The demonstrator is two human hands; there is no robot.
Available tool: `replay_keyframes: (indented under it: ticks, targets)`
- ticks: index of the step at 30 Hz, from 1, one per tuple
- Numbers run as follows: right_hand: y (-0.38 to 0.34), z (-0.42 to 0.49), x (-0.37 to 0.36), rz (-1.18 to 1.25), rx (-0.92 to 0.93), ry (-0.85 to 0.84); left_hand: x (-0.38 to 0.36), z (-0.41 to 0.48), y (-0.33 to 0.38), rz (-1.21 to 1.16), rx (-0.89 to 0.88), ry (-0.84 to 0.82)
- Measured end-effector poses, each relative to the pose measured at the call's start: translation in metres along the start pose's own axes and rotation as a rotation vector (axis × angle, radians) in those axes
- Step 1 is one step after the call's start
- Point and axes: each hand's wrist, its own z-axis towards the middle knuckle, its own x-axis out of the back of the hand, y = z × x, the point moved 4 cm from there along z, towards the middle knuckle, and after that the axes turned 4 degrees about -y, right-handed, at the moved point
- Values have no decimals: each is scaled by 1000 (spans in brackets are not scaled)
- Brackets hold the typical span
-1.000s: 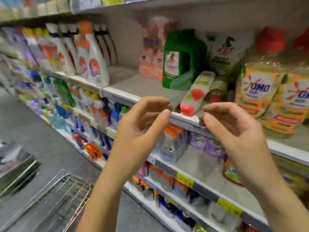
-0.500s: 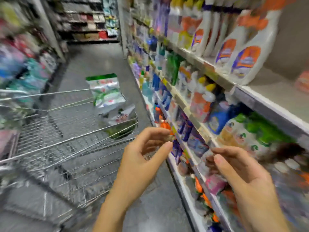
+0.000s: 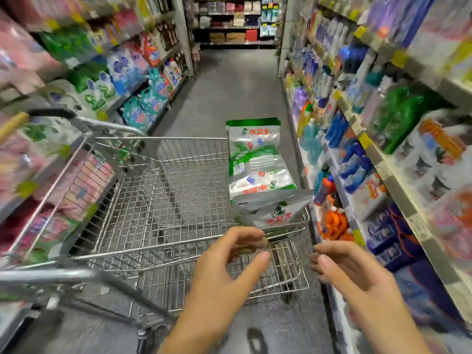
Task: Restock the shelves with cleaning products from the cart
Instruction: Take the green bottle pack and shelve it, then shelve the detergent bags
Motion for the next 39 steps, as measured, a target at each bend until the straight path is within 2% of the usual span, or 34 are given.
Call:
replay_keyframes:
  ticks: [8, 11, 13, 14, 19, 21, 23, 26, 28, 30, 31, 34, 39]
  targets:
    - [33, 148, 4, -129, 25, -152, -13, 119, -45, 232, 113, 94]
    - [29, 197, 1, -421, 179, -241, -16, 161, -58, 561, 107, 77]
    - [27, 222, -5, -665, 336, -317, -17, 181, -70, 676, 150, 39]
    - [29, 233, -9, -734, 348, -372, -17, 189, -78, 699, 186, 25]
    - [51, 267, -27, -805, 202, -661, -18, 211, -106, 780, 303, -103]
    - [56, 275, -31, -715, 135, -738, -15, 214, -112, 680, 329, -137]
    - [62, 287, -26, -622, 61, -635, -8, 219, -114, 487, 352, -143]
    - [79, 308, -14, -764, -22, -473, 11, 230, -121, 164, 451, -42]
    - [89, 315, -12, -865, -96, -451, 26, 239, -139, 228, 536, 53]
    - [95, 318, -11, -937, -113, -426, 36, 246, -156, 433, 651, 32]
    - [96, 320, -10, -944, -123, -407, 38, 248, -166, 407, 715, 17]
    - [100, 326, -5, -763, -252, -392, 34, 255, -188, 104, 856, 23]
    - [102, 328, -12, -467, -279, -376, 27, 264, -204, 118, 863, 75]
